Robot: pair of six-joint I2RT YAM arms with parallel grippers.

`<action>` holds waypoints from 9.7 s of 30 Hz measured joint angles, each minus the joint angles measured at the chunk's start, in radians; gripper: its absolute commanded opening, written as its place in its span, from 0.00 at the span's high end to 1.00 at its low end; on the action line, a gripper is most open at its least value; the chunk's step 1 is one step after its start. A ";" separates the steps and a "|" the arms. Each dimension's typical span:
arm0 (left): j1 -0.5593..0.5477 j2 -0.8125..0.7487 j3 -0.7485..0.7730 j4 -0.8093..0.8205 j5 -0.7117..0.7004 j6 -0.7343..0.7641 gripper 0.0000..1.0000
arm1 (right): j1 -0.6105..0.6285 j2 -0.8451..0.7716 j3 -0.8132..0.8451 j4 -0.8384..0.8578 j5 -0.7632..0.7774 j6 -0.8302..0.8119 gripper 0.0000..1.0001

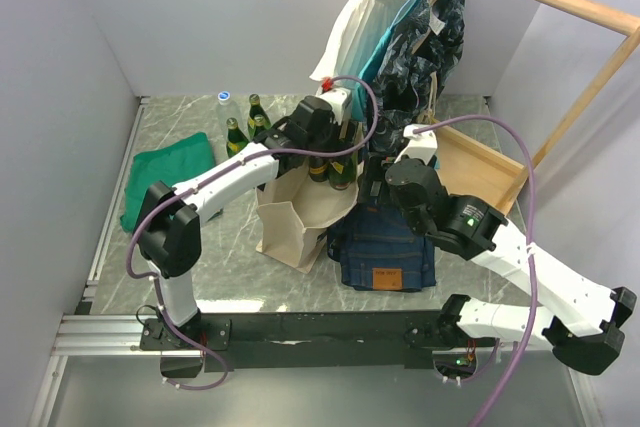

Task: Take the beverage out of the canvas bag
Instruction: Take out the drink from the canvas bag, then place the drink at the center of the board.

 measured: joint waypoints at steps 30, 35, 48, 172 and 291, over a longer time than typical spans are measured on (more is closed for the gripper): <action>0.000 0.090 0.078 0.044 -0.004 -0.018 0.41 | -0.011 0.006 -0.020 -0.006 -0.001 0.000 0.08; 0.000 0.094 0.082 0.044 -0.004 -0.018 0.35 | -0.013 0.006 -0.026 -0.006 -0.002 0.000 0.08; 0.000 0.105 0.083 0.043 -0.006 -0.018 0.37 | -0.016 0.006 -0.026 -0.004 -0.007 0.000 0.08; -0.070 -0.031 0.183 -0.277 0.072 0.038 0.99 | -0.031 -0.033 -0.079 0.020 -0.099 0.019 0.08; 0.273 -0.700 -0.206 -0.166 -0.279 0.055 0.99 | -0.031 0.023 -0.089 0.056 -0.189 0.014 0.09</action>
